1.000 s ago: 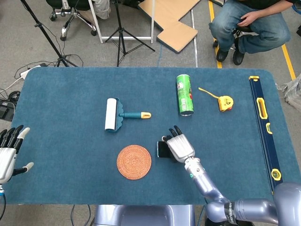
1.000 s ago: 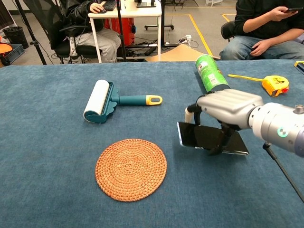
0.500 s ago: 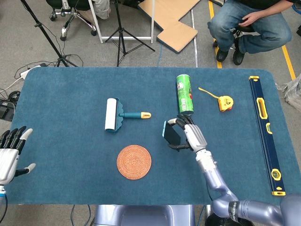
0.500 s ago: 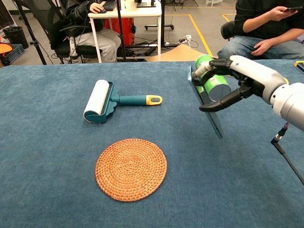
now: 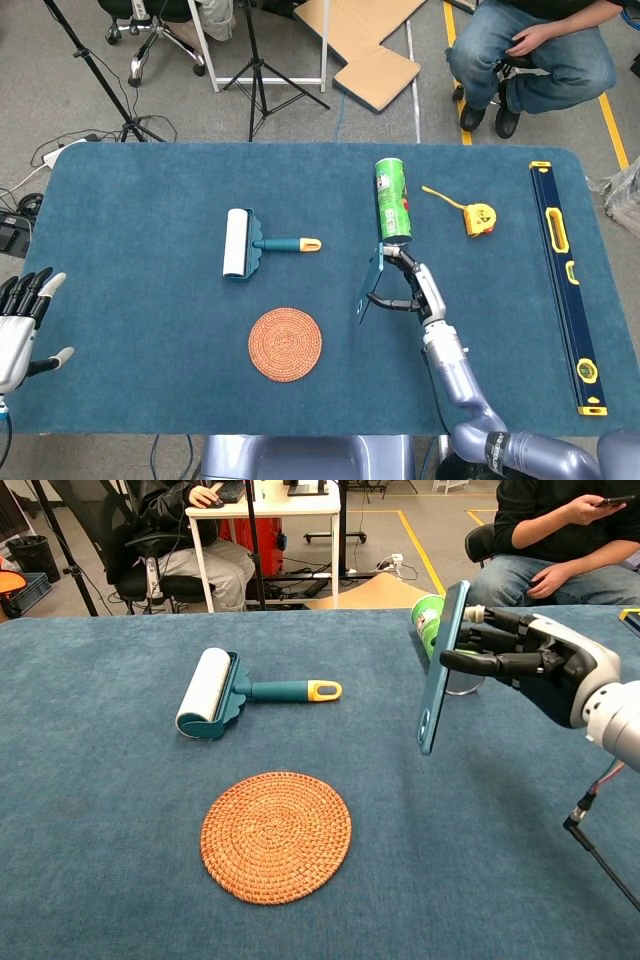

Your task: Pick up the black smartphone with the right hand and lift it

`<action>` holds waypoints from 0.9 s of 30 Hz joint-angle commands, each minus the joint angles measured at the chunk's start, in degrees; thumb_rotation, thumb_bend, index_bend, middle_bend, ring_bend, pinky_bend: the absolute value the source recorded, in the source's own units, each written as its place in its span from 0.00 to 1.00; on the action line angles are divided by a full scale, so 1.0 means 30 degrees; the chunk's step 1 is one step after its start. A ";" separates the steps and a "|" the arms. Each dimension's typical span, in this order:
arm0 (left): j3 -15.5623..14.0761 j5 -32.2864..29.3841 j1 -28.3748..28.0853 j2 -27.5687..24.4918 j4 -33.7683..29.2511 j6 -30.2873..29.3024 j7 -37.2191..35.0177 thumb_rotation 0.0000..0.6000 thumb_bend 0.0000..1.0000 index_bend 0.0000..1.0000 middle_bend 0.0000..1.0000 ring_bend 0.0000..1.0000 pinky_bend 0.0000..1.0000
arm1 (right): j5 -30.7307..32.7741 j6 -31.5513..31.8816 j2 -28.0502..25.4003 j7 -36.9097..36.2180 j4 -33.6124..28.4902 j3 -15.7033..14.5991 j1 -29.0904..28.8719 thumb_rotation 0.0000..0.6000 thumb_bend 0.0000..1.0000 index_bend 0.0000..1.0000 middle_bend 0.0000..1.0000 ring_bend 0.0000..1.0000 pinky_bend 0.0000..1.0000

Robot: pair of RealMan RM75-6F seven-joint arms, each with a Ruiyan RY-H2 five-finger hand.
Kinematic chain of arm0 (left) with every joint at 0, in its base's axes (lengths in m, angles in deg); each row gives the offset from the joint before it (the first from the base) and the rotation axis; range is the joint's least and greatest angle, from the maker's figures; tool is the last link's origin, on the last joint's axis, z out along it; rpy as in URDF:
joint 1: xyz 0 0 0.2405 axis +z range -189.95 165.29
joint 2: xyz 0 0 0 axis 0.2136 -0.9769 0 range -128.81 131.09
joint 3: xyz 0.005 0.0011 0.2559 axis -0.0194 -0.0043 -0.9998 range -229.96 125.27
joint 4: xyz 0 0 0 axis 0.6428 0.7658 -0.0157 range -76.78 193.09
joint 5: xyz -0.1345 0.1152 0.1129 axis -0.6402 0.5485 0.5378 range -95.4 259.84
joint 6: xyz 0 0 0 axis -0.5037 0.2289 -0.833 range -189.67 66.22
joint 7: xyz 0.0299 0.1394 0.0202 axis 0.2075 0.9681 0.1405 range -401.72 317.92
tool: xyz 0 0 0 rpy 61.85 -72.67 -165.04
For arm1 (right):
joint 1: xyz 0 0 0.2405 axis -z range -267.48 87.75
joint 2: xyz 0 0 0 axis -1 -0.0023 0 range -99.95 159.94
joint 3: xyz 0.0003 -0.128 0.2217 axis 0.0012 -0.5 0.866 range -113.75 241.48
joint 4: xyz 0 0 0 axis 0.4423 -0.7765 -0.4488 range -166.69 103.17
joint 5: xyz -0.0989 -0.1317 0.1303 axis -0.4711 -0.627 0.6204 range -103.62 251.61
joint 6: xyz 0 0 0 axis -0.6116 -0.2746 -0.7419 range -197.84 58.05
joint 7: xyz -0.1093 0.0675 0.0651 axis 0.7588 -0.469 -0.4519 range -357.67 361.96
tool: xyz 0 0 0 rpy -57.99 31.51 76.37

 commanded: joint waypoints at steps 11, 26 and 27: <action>-0.0112 0.0207 0.0068 0.0086 -0.0046 -0.0110 0.0237 1.00 0.00 0.00 0.00 0.00 0.00 | -0.0687 -0.1987 0.1184 -0.6576 0.1633 -0.0426 0.1088 1.00 0.54 0.45 0.45 0.13 0.22; -0.0221 0.0301 0.0113 0.0243 -0.0111 -0.0125 0.0611 1.00 0.00 0.00 0.00 0.00 0.00 | -0.2006 -0.1992 0.1119 -0.9457 0.3842 -0.1035 0.1757 1.00 0.39 0.09 0.04 0.00 0.00; -0.0225 0.0304 0.0117 0.0245 -0.0105 -0.0126 0.0600 1.00 0.00 0.00 0.00 0.00 0.00 | -0.1939 -0.1747 0.1208 -0.9032 0.4195 -0.1010 0.1876 1.00 0.35 0.09 0.02 0.00 0.00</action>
